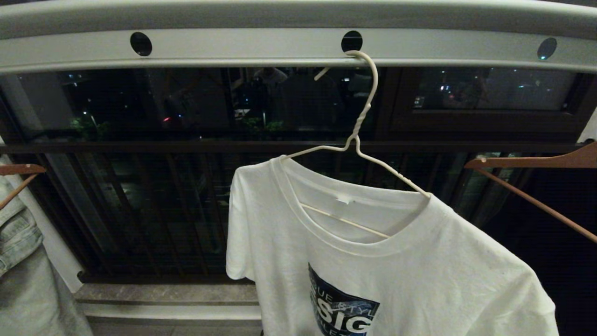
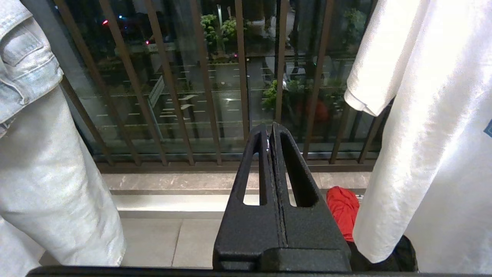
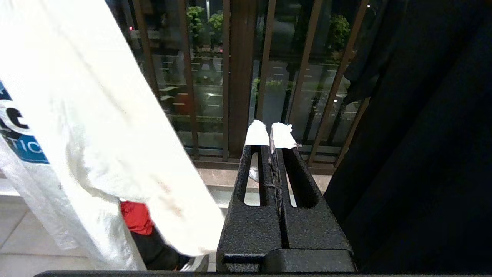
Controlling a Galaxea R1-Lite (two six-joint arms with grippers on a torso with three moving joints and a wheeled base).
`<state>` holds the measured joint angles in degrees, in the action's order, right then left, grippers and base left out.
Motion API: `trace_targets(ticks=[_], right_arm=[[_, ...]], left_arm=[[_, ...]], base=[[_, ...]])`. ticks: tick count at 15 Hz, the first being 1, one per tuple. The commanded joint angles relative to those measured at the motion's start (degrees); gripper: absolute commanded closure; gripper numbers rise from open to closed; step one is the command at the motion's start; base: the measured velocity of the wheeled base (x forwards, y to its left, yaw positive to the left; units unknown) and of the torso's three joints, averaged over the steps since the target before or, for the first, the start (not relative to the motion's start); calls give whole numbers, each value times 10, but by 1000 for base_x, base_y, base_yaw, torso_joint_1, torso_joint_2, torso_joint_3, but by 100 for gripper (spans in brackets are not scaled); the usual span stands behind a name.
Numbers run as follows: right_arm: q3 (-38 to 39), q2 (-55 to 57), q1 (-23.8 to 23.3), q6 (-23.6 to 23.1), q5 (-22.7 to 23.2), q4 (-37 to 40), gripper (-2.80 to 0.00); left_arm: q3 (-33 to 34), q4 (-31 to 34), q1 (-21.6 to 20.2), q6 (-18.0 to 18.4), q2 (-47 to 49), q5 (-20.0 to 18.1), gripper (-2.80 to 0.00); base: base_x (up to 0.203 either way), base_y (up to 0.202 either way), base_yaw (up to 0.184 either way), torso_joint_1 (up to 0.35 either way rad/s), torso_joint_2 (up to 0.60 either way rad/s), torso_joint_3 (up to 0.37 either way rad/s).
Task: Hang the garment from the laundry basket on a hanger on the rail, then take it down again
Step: Take the clothes off the clothes rack
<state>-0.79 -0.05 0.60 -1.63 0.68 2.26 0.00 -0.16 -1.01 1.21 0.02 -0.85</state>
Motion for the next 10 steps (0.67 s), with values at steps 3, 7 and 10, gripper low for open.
trace_targets(ticks=[3,7,10], right_arm=[[0,0,0,-1,0,0,0],[0,0,0,-1,0,1,0],[-1,0,0,-3,0,2,0]], left_arm=[[1,0,0,0,0,0,0],[1,0,0,0,0,0,0],[1,0,0,0,0,0,0]], base=[[0,0,0,0,0,0],[0,0,0,0,0,0],[0,0,0,0,0,0]])
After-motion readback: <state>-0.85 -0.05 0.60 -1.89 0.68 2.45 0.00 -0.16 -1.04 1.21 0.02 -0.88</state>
